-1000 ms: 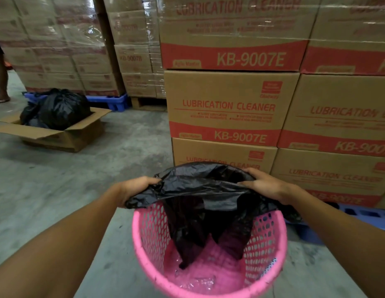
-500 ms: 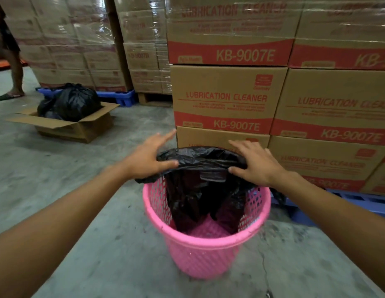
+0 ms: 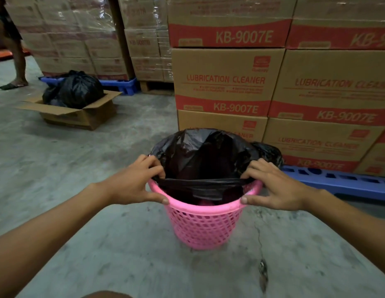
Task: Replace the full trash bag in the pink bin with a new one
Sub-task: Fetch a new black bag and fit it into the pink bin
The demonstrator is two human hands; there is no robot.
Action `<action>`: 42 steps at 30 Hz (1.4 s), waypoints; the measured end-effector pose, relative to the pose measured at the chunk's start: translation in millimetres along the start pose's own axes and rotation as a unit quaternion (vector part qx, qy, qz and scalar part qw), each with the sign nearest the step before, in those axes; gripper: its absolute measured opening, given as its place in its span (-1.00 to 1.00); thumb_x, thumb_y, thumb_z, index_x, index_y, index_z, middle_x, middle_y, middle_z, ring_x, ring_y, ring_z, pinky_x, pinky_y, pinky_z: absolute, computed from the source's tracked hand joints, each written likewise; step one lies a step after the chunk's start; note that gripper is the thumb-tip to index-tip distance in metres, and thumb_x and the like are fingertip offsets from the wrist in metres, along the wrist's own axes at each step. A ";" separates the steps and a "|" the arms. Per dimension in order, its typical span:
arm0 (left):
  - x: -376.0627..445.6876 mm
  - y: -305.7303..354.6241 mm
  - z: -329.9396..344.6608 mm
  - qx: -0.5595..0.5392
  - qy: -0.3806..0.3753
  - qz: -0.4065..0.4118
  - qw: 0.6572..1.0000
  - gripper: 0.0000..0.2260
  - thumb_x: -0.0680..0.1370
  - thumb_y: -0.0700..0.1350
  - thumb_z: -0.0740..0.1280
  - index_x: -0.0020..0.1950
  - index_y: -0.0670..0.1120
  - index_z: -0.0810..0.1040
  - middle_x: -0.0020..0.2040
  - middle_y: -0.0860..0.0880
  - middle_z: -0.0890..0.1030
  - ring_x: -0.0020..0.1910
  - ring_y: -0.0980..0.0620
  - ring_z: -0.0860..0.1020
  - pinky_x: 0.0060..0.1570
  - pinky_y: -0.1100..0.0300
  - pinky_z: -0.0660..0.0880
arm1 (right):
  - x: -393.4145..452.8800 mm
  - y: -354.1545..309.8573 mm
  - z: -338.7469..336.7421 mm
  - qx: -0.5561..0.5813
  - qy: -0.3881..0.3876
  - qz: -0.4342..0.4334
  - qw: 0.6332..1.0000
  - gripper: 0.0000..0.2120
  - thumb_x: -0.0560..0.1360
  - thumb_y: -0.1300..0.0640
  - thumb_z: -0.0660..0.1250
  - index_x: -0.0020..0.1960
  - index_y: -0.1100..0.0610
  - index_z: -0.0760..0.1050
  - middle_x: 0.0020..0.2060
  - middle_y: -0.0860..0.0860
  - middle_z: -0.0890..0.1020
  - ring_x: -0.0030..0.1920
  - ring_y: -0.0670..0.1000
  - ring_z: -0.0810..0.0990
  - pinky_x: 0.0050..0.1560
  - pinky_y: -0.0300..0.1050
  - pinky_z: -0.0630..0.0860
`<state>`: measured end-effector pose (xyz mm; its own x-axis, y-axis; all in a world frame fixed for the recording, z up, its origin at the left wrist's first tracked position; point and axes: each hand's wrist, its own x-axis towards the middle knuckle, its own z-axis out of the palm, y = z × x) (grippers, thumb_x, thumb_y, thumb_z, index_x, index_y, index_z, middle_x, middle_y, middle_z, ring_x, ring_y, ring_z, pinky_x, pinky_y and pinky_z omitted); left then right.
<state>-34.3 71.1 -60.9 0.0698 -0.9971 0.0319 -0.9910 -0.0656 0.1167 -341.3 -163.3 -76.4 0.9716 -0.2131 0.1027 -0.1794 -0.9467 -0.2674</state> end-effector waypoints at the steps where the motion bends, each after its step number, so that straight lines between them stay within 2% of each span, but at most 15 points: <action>1: 1.6 2.5 -1.5 -0.009 0.005 0.001 1.000 -0.45 0.31 0.52 0.25 0.03 0.11 0.45 0.06 0.12 0.33 0.06 0.13 0.24 0.07 0.20 0.41 | 1.1 -0.7 -0.3 0.009 0.001 0.000 1.000 -0.53 0.48 -0.39 0.17 0.19 -0.07 0.39 0.00 -0.14 0.33 0.04 -0.08 0.32 0.10 -0.09 0.28; 4: -0.7 8.3 -0.7 0.033 0.027 0.034 0.999 -0.59 0.38 0.47 0.23 -0.11 0.15 0.40 0.05 0.11 0.34 0.08 0.09 0.26 0.06 0.15 0.44 | -0.7 -5.0 3.3 -0.013 0.040 -0.030 0.999 -0.69 0.52 -0.35 0.15 0.04 -0.13 0.33 -0.09 -0.16 0.33 -0.05 -0.15 0.30 0.01 -0.13 0.23; 7: -13.6 15.4 10.3 0.065 0.098 0.098 0.988 -0.66 0.49 0.33 0.20 -0.16 0.07 0.42 0.07 0.07 0.41 0.11 0.03 0.33 0.07 0.13 0.46 | -11.9 -14.4 18.3 -0.123 0.157 -0.128 0.972 -0.75 0.60 -0.16 0.18 -0.09 0.01 0.36 -0.24 -0.05 0.43 -0.21 -0.03 0.30 -0.18 -0.16 0.21; 12: -27.8 20.8 39.0 0.047 0.195 0.134 0.970 -0.72 0.59 0.09 0.26 -0.14 -0.11 0.48 0.08 -0.11 0.49 0.10 -0.10 0.45 0.06 0.12 0.46 | -22.5 -10.4 53.1 -0.166 0.255 -0.172 0.937 -0.80 0.64 0.02 0.21 -0.04 0.15 0.40 -0.29 0.08 0.50 -0.26 0.08 0.36 -0.23 -0.07 0.27; 14: -30.2 20.3 48.7 0.013 0.224 0.123 0.967 -0.75 0.56 0.03 0.33 -0.15 -0.14 0.49 0.09 -0.13 0.49 0.11 -0.11 0.45 0.09 0.12 0.43 | -25.8 -9.3 58.5 -0.157 0.264 -0.174 0.935 -0.83 0.64 0.05 0.21 -0.01 0.16 0.41 -0.27 0.11 0.52 -0.23 0.09 0.36 -0.24 -0.03 0.31; 19: -27.9 29.5 53.0 -0.161 0.276 0.065 0.945 -0.84 0.53 -0.04 0.32 -0.14 -0.12 0.47 0.11 -0.05 0.46 0.02 -0.06 0.47 0.04 0.28 0.43 | -35.8 -15.9 65.7 -0.087 0.254 -0.152 0.951 -0.91 0.62 0.12 0.26 0.07 0.14 0.45 -0.17 0.13 0.51 -0.19 0.14 0.42 -0.25 0.08 0.40; 24: -29.9 17.0 66.2 0.020 0.299 0.126 0.946 -0.82 0.54 -0.09 0.34 -0.11 -0.20 0.57 0.16 -0.20 0.48 0.17 -0.25 0.43 0.17 0.02 0.40 | -41.2 -10.6 69.2 -0.133 0.227 -0.160 0.951 -0.84 0.60 0.16 0.23 0.17 0.07 0.45 -0.03 0.08 0.37 -0.09 0.12 0.38 -0.16 -0.03 0.39; 28: -42.2 10.3 80.7 0.056 0.318 0.099 0.941 -0.77 0.58 -0.02 0.31 -0.08 -0.19 0.56 0.07 -0.16 0.46 0.05 -0.19 0.46 0.04 0.03 0.45 | -46.3 -5.9 65.3 -0.108 0.176 -0.163 0.965 -0.74 0.59 0.18 0.22 0.26 0.13 0.45 -0.06 0.13 0.46 -0.11 0.12 0.43 -0.14 -0.07 0.39; 30: -42.2 12.4 79.1 0.024 0.307 0.083 0.948 -0.78 0.57 -0.02 0.31 -0.07 -0.18 0.54 0.04 -0.14 0.45 0.01 -0.13 0.48 0.01 0.12 0.46 | -47.9 -9.4 63.3 -0.058 0.172 -0.143 0.973 -0.77 0.60 0.13 0.21 0.20 0.16 0.51 -0.10 0.12 0.50 -0.13 0.10 0.47 -0.15 -0.08 0.42; 33: -39.5 16.4 72.6 -0.135 0.274 0.041 0.951 -0.87 0.52 -0.10 0.30 -0.04 -0.16 0.51 -0.02 -0.07 0.46 -0.07 0.05 0.49 0.01 0.32 0.43 | -47.8 -22.2 59.9 0.157 0.220 -0.014 0.963 -0.88 0.60 0.01 0.20 0.00 0.04 0.45 -0.15 -0.03 0.49 -0.15 0.02 0.50 -0.13 -0.11 0.44; 35: -38.1 21.7 66.9 -0.265 0.294 -0.027 0.918 -0.92 0.52 -0.15 0.26 0.00 -0.03 0.44 -0.07 -0.02 0.48 -0.10 0.11 0.50 -0.04 0.32 0.46 | -39.6 -31.0 53.4 0.275 0.271 0.081 0.919 -0.89 0.59 0.06 0.22 -0.09 0.06 0.41 -0.27 0.00 0.52 -0.25 0.05 0.53 -0.18 -0.09 0.48; 37: -33.1 24.1 59.6 -0.389 0.330 -0.140 0.849 -0.84 0.55 -0.21 0.24 0.02 0.06 0.40 -0.06 -0.02 0.49 -0.09 0.13 0.53 -0.04 0.31 0.50 | -29.1 -39.1 44.2 0.345 0.310 0.153 0.873 -0.84 0.62 0.21 0.23 -0.14 0.17 0.44 -0.38 0.14 0.52 -0.34 0.13 0.52 -0.22 0.02 0.54; 39: -23.4 17.1 51.9 -0.470 0.331 -0.256 0.778 -0.86 0.60 -0.22 0.23 0.09 0.00 0.41 -0.02 -0.06 0.47 -0.05 0.01 0.54 -0.02 0.16 0.56 | -18.3 -45.7 33.6 0.356 0.350 0.206 0.842 -0.80 0.63 0.23 0.21 -0.17 0.19 0.45 -0.42 0.21 0.48 -0.39 0.18 0.45 -0.27 0.14 0.47; 40: -18.7 10.9 47.3 -0.493 0.301 -0.312 0.755 -0.90 0.62 -0.15 0.23 0.12 -0.04 0.42 0.01 -0.07 0.47 -0.01 -0.07 0.55 -0.02 0.07 0.57 | -11.9 -48.1 28.1 0.338 0.364 0.217 0.840 -0.81 0.63 0.21 0.21 -0.17 0.16 0.45 -0.39 0.21 0.47 -0.38 0.19 0.42 -0.28 0.15 0.42; 42: -11.2 1.9 38.6 -0.523 0.193 -0.393 0.731 -0.77 0.61 0.04 0.25 0.14 -0.09 0.48 0.07 -0.08 0.52 0.07 -0.13 0.55 -0.01 0.01 0.54 | 4.9 -46.4 16.8 0.252 0.349 0.220 0.875 -0.87 0.63 0.12 0.21 -0.05 0.06 0.50 -0.25 0.13 0.52 -0.24 0.15 0.48 -0.17 0.11 0.43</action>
<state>-41.4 80.7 -99.4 0.7973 -0.5699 -0.1989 -0.0120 -0.3444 0.9388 -325.7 -116.4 -79.6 0.4628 -0.7928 0.3965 -0.2515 -0.5464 -0.7989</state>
